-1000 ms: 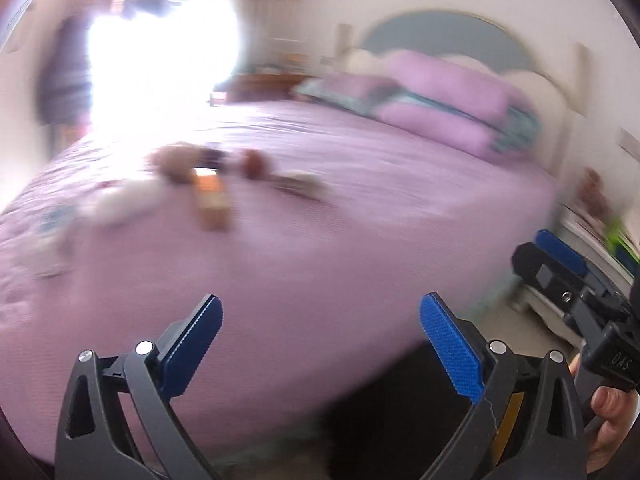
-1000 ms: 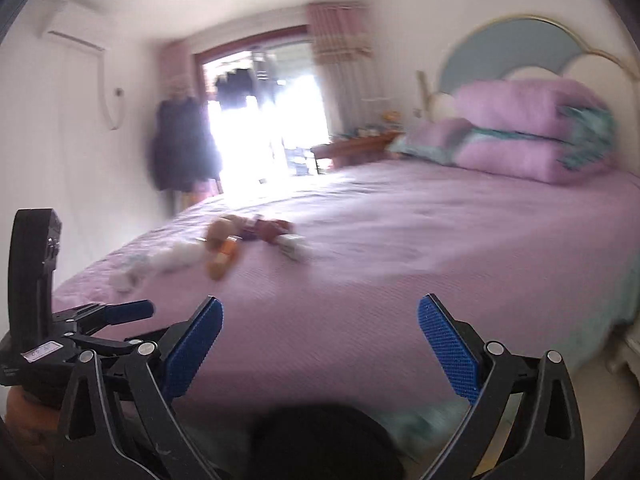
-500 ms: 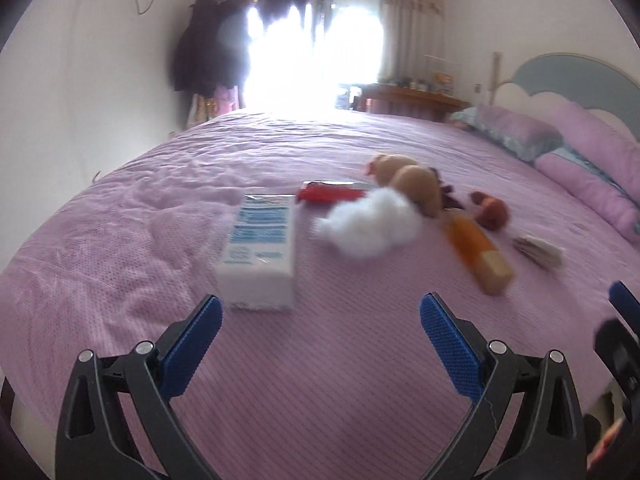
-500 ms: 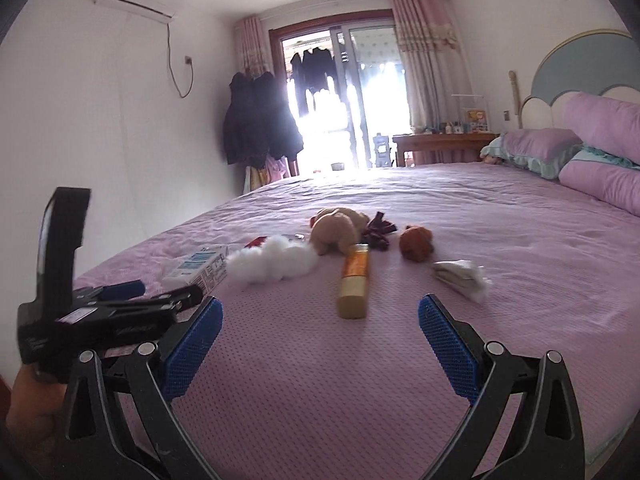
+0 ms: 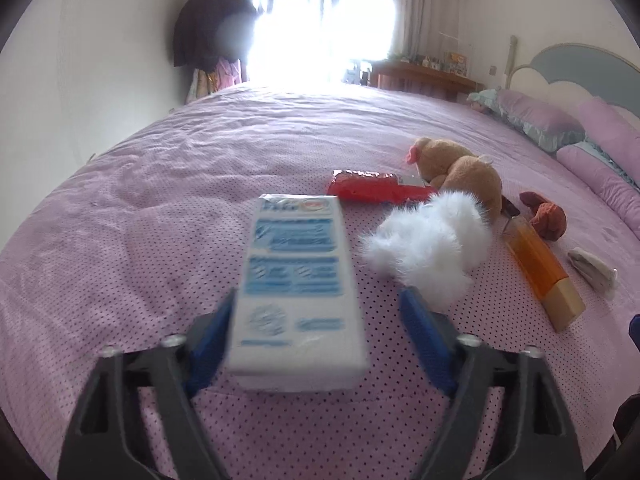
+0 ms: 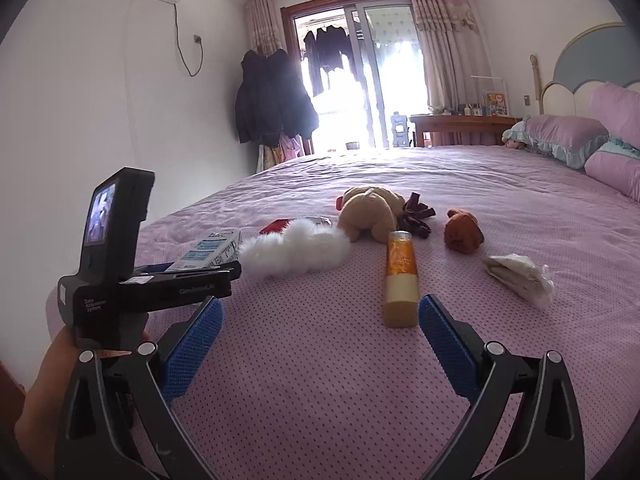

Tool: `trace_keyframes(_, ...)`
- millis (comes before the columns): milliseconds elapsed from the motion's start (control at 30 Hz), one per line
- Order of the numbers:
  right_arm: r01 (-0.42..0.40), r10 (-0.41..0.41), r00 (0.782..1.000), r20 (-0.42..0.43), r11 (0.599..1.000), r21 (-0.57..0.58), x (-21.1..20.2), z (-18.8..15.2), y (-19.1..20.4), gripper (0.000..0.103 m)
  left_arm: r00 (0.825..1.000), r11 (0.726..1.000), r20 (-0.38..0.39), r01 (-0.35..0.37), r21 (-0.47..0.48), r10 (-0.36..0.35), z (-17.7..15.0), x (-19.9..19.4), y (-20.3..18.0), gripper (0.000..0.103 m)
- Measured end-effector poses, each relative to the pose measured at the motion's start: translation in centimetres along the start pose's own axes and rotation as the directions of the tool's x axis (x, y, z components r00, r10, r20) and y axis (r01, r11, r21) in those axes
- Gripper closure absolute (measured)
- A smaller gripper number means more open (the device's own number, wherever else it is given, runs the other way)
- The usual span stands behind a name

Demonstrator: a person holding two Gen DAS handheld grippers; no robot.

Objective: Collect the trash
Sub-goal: 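Return to the bed and grasp the white milk carton with the left gripper, then grasp the white fluffy pompom with the right gripper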

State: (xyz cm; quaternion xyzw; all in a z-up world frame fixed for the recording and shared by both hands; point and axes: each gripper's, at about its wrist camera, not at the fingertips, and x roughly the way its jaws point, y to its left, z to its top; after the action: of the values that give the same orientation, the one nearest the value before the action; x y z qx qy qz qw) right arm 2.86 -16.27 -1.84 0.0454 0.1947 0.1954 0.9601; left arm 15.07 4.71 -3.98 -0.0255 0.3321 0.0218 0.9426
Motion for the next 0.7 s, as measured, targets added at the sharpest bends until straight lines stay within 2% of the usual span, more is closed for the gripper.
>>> trace_keyframes(67,-0.01,0.01,1.0,-0.009,1.0,-0.005,0.5,0.2,0.5,0.008,0.999,0.999,-0.018,0.039,-0.02,-0.039,0.0,0.5,0.5,0.049)
trace_keyframes(200,-0.024,0.023,1.0,-0.02,0.999,-0.023,1.5,0.5,1.5,0.008,0.997,0.995,0.009,0.083,-0.046,-0.083,-0.2,-0.5,1.6,0.049)
trace_keyframes(467,-0.058,0.055,0.996,-0.074,0.998,-0.033,5.5,1.6,3.9,0.008,0.997,0.995,0.05,0.059,-0.081,-0.055,-0.3,-2.7,4.6,0.049)
trace_keyframes(700,-0.004,-0.003,0.985,-0.17,0.999,-0.044,12.0,3.7,5.2,0.008,0.997,0.995,0.06,0.047,-0.085,-0.042,-0.1,-3.5,6.6,0.049)
